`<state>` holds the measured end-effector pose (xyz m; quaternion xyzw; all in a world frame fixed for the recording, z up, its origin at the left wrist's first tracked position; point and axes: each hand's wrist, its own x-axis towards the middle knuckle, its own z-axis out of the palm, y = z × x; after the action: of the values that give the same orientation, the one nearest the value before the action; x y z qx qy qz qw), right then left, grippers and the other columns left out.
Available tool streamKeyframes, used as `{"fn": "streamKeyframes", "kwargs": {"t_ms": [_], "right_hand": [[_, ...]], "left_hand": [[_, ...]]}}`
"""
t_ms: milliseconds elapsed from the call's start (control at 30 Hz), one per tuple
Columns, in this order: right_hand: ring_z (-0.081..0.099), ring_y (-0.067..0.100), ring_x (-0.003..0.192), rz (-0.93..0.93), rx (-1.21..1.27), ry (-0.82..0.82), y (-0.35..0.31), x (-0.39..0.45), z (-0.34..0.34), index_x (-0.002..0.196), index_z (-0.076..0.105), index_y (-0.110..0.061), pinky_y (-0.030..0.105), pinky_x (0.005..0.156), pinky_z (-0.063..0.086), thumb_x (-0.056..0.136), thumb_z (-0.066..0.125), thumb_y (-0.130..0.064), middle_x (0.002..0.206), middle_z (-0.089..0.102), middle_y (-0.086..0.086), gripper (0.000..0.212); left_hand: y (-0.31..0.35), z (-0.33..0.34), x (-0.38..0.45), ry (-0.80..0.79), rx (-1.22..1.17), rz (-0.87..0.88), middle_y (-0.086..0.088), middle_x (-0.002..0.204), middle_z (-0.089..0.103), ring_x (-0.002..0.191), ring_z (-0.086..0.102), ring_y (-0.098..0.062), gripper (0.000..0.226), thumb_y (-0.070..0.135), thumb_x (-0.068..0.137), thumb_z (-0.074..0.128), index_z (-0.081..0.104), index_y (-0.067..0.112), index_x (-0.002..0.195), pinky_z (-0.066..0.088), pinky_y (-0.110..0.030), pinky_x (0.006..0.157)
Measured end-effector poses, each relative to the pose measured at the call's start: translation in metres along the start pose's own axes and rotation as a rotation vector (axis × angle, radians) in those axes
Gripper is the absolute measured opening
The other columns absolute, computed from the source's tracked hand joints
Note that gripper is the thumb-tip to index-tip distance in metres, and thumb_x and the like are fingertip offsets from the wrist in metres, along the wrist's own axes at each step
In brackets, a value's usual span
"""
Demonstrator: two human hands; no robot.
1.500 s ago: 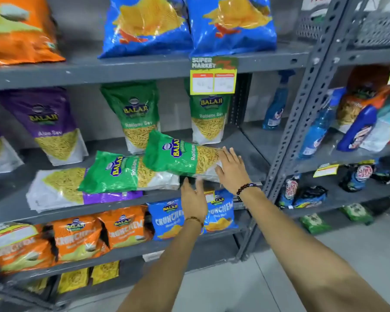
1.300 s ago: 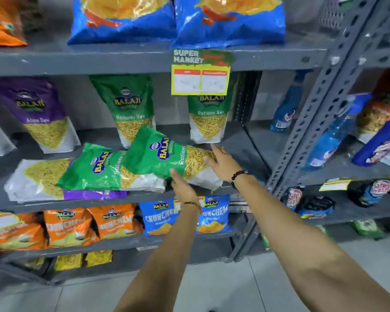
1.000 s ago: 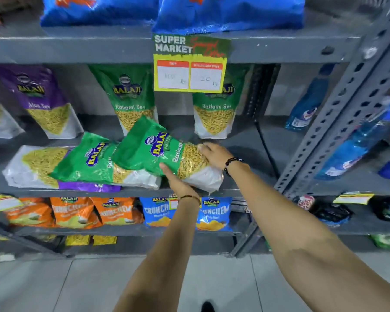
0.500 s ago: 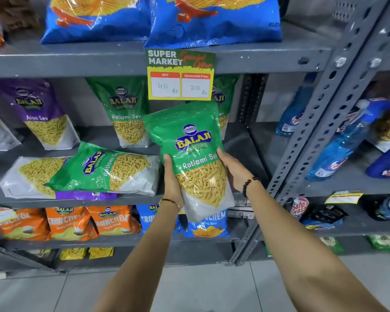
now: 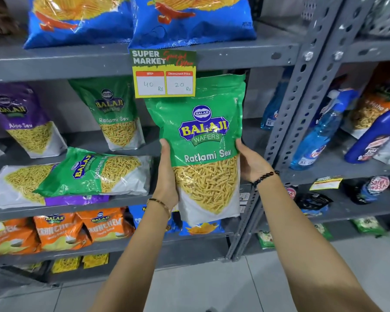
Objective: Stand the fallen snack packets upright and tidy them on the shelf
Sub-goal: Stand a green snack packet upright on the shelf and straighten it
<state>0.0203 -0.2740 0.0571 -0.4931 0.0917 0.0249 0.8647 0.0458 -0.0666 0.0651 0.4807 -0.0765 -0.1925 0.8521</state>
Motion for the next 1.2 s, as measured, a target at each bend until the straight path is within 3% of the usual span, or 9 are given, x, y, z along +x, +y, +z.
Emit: {"fn": "streamKeyframes", "kwargs": {"t_ms": [200, 367, 567, 767, 867, 967, 1067, 1133, 1200], "right_hand": [[0.068, 0.017, 0.102, -0.017, -0.015, -0.112, -0.001, 0.005, 0.002, 0.102, 0.072, -0.024, 0.032, 0.080, 0.057, 0.077, 0.056, -0.045, 0.107, 0.074, 0.001, 0.037], [0.059, 0.024, 0.111, -0.100, -0.054, 0.034, 0.001, 0.030, -0.003, 0.118, 0.058, -0.012, 0.043, 0.103, 0.042, 0.096, 0.041, -0.026, 0.115, 0.066, 0.006, 0.031], [0.058, 0.017, 0.112, -0.201, -0.181, 0.381, -0.009, 0.061, -0.002, 0.133, 0.046, -0.002, 0.033, 0.102, 0.044, 0.095, 0.046, -0.017, 0.131, 0.056, 0.010, 0.041], [0.060, 0.008, 0.086, -0.245, -0.131, 0.454, -0.013, 0.083, -0.005, 0.127, 0.050, 0.001, 0.027, 0.087, 0.049, 0.095, 0.046, -0.009, 0.103, 0.064, 0.002, 0.034], [0.055, 0.021, 0.113, -0.243, -0.115, 0.484, -0.011, 0.084, -0.006, 0.133, 0.045, 0.000, 0.037, 0.106, 0.039, 0.094, 0.047, -0.011, 0.127, 0.056, 0.010, 0.040], [0.046, 0.020, 0.128, -0.231, -0.113, 0.568, -0.004, 0.081, -0.005, 0.137, 0.041, -0.006, 0.037, 0.111, 0.031, 0.092, 0.051, -0.014, 0.138, 0.050, 0.008, 0.047], [0.049, 0.016, 0.111, -0.246, -0.128, 0.726, 0.011, 0.078, -0.002, 0.127, 0.052, -0.010, 0.035, 0.102, 0.036, 0.090, 0.055, -0.018, 0.118, 0.055, 0.004, 0.038], [0.049, 0.019, 0.087, -0.235, -0.122, 0.899, 0.025, 0.076, 0.004, 0.091, 0.060, -0.011, 0.030, 0.080, 0.042, 0.090, 0.054, -0.018, 0.090, 0.056, 0.007, 0.009], [0.044, 0.021, 0.069, -0.179, -0.119, 1.008, 0.043, 0.073, 0.016, 0.076, 0.054, -0.009, 0.027, 0.064, 0.037, 0.090, 0.052, -0.018, 0.073, 0.050, 0.007, 0.017]], "left_hand": [[-0.003, -0.003, 0.014, 0.015, 0.078, 0.014, 0.012, 0.084, 0.079, 0.079, 0.075, -0.007, 0.050, 0.067, 0.087, 0.032, 0.076, 0.045, 0.078, 0.058, -0.021, 0.055], [-0.007, -0.008, 0.049, 0.119, 0.315, -0.037, 0.010, 0.081, 0.078, 0.073, 0.074, -0.004, 0.053, 0.065, 0.088, 0.034, 0.075, 0.033, 0.080, 0.056, -0.025, 0.065], [-0.002, -0.014, 0.099, 0.097, 0.477, 0.009, -0.001, 0.116, 0.057, 0.078, 0.056, 0.022, 0.040, 0.022, 0.103, 0.028, 0.051, 0.005, 0.130, 0.040, 0.009, 0.064], [0.000, -0.012, 0.121, 0.046, 0.425, 0.002, -0.011, 0.130, 0.059, 0.124, 0.055, -0.027, 0.036, 0.028, 0.101, 0.034, 0.055, 0.012, 0.125, 0.041, -0.043, 0.108], [0.000, -0.016, 0.122, 0.045, 0.391, 0.001, -0.015, 0.130, 0.058, 0.116, 0.057, -0.026, 0.031, 0.022, 0.100, 0.038, 0.056, 0.010, 0.122, 0.046, -0.038, 0.101], [0.004, -0.024, 0.114, 0.066, 0.443, 0.005, -0.016, 0.122, 0.059, 0.094, 0.060, -0.013, 0.031, 0.008, 0.096, 0.047, 0.052, -0.002, 0.125, 0.052, -0.011, 0.075], [0.018, -0.036, 0.098, 0.160, 0.425, -0.018, -0.008, 0.107, 0.059, 0.086, 0.056, -0.009, 0.030, 0.002, 0.092, 0.053, 0.054, -0.004, 0.121, 0.049, -0.008, 0.069], [0.031, -0.046, 0.079, 0.256, 0.264, -0.048, -0.010, 0.110, 0.060, 0.098, 0.057, -0.017, 0.014, 0.008, 0.093, 0.053, 0.060, 0.007, 0.105, 0.048, -0.023, 0.086], [0.037, -0.056, 0.052, 0.324, 0.130, -0.113, -0.015, 0.125, 0.057, 0.113, 0.055, -0.025, 0.012, 0.016, 0.096, 0.049, 0.058, 0.013, 0.103, 0.042, -0.033, 0.100]]}}
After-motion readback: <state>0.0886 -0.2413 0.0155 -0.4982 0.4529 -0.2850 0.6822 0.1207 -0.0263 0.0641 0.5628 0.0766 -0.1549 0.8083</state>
